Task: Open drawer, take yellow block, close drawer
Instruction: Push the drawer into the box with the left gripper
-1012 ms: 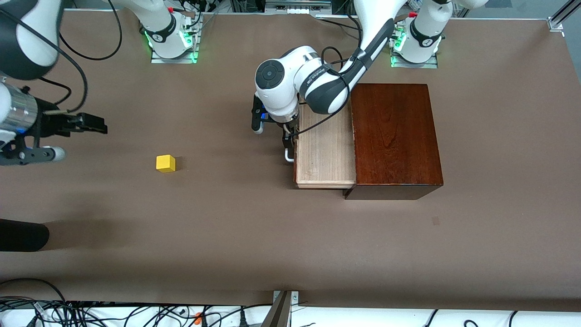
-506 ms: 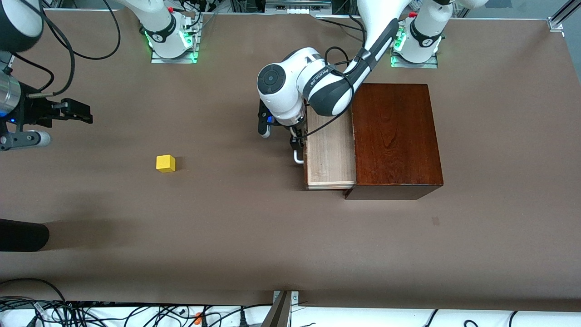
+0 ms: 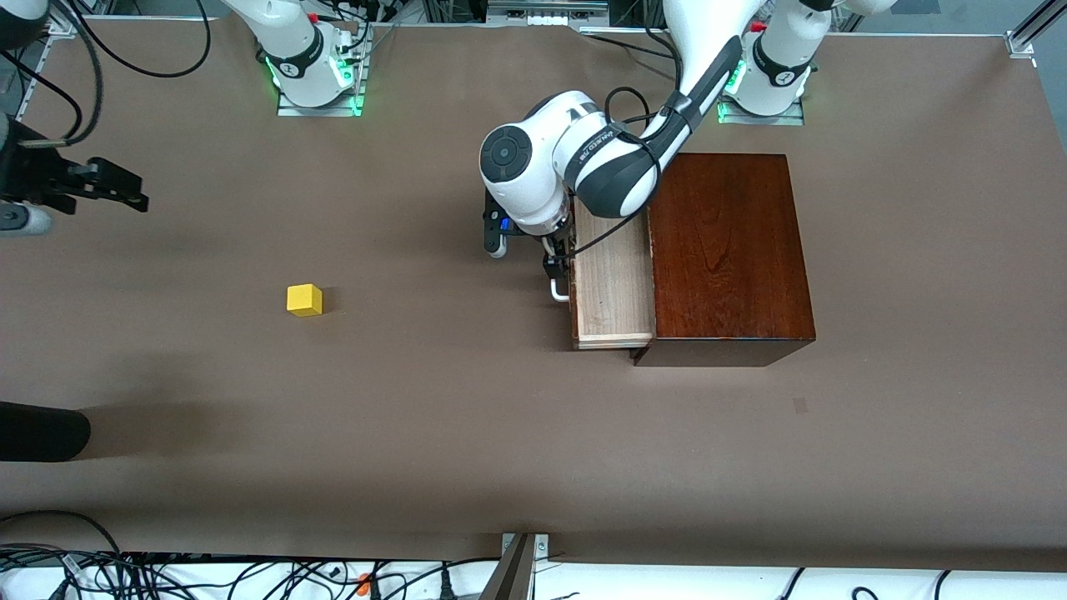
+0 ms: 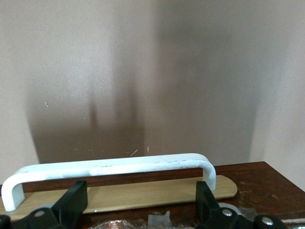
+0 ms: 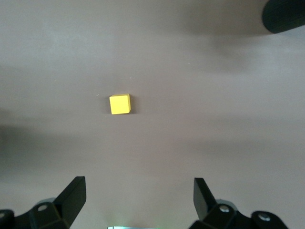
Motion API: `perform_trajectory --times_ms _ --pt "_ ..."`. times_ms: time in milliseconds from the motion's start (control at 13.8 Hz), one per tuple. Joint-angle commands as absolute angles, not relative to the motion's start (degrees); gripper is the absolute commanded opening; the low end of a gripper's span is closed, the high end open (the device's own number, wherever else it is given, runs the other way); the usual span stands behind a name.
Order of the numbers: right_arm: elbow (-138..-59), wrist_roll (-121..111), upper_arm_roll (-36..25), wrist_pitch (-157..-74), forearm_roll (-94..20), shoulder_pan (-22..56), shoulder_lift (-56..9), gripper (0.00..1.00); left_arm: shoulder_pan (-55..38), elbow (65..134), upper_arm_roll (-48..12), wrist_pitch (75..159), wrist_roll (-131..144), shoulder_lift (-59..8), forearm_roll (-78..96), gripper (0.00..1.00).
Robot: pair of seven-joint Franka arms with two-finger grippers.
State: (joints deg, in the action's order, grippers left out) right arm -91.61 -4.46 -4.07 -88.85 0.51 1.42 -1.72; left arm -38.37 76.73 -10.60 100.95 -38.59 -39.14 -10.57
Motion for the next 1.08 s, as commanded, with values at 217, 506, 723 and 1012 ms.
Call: perform_trajectory --times_ms 217,506,723,1012 --pt "-93.7 -4.0 -2.7 -88.0 0.9 -1.0 0.7 1.00 -36.0 82.6 -9.4 91.5 -38.6 -35.6 -13.0 1.00" --pt "-93.0 -4.0 -2.5 -87.9 0.8 -1.0 0.5 1.00 -36.2 83.4 -9.8 91.3 -38.8 -35.5 -13.1 1.00" --pt "-92.8 -4.0 -2.5 -87.8 0.8 -1.0 0.8 1.00 -35.5 85.5 -9.6 90.5 -38.8 -34.3 -14.2 1.00" --pt "-92.8 -4.0 -2.3 -87.8 0.7 -1.0 0.8 1.00 -33.5 85.9 -9.1 88.2 -39.1 -32.9 -14.7 1.00"
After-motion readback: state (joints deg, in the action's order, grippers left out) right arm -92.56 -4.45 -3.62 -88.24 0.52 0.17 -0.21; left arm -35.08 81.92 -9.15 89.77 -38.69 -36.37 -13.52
